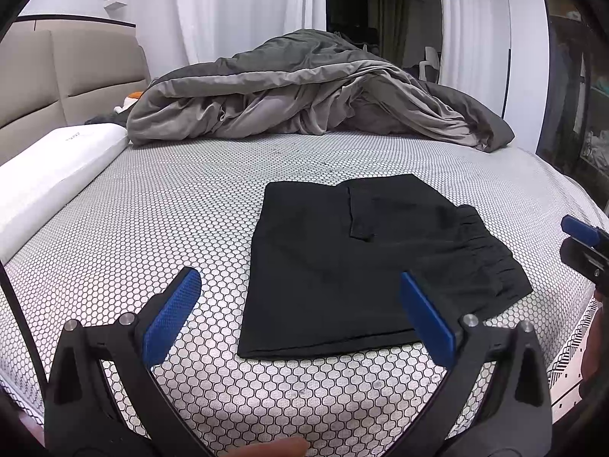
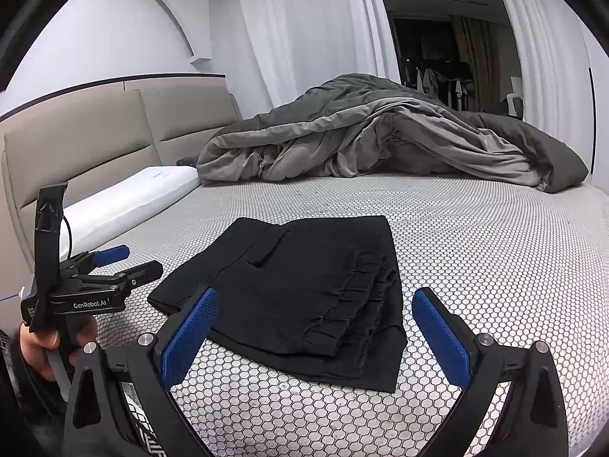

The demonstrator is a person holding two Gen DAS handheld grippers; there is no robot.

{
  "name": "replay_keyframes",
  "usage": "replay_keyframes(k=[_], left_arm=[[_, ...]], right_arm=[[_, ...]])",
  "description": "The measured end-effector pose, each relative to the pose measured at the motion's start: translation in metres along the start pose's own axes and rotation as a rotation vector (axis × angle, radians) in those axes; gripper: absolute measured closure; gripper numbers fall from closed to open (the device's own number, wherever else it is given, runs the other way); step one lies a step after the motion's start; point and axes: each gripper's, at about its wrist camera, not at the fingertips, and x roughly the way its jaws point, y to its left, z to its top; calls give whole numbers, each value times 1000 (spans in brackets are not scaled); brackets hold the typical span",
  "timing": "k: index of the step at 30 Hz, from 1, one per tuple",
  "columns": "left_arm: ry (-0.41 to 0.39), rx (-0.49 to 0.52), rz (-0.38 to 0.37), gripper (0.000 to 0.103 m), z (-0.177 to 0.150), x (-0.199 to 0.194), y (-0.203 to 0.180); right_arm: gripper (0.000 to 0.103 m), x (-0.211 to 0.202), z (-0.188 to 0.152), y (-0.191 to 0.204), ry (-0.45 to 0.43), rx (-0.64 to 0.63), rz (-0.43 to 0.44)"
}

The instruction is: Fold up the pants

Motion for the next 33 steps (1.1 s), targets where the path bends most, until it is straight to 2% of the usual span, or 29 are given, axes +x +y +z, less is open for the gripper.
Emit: replay_keyframes(k=[33], left_arm=[[-11,17,-36,1,2,2,24]], right_arm=[[0,3,-1,-5,-5,-25,-17]])
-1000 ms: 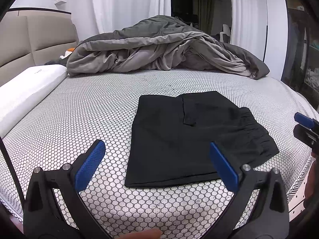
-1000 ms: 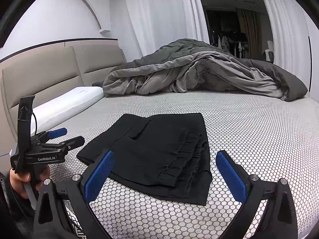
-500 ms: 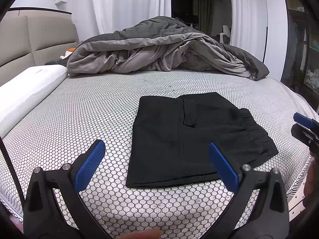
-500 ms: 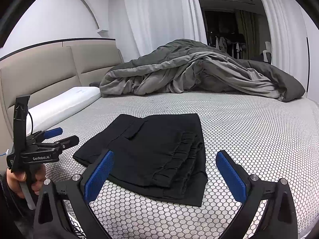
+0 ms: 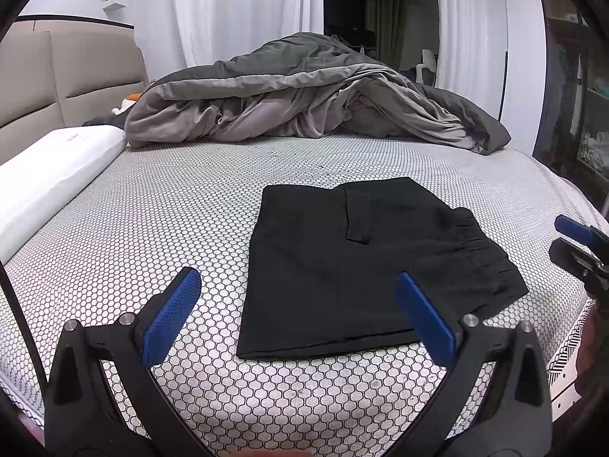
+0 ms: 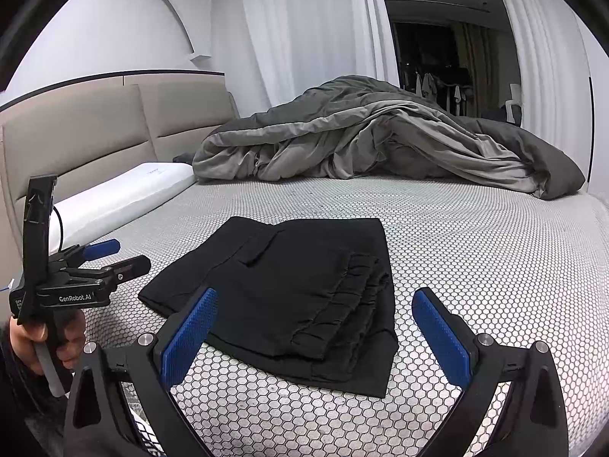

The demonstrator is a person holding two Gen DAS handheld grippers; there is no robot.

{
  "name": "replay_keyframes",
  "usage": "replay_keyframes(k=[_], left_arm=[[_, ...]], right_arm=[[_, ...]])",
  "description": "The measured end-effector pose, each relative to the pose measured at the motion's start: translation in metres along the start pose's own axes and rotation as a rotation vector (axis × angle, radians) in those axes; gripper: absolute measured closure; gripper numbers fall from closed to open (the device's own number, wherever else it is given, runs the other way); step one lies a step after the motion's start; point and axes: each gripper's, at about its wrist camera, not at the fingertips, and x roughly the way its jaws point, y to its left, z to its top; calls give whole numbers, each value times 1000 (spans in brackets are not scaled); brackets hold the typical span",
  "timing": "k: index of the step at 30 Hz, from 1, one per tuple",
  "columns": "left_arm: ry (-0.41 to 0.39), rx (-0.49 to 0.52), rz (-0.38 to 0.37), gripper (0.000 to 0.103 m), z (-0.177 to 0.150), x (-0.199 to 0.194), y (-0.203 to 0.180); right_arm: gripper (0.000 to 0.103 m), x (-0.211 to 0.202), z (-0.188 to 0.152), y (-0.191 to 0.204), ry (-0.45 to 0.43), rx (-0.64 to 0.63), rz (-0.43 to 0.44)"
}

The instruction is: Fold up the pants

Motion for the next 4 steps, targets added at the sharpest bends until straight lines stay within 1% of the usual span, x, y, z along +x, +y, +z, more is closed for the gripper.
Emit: replay_keyframes(k=[4], left_arm=[[-1,2,-4,1,0,0,2]], right_arm=[[0,2,0,1,-4,0,6]])
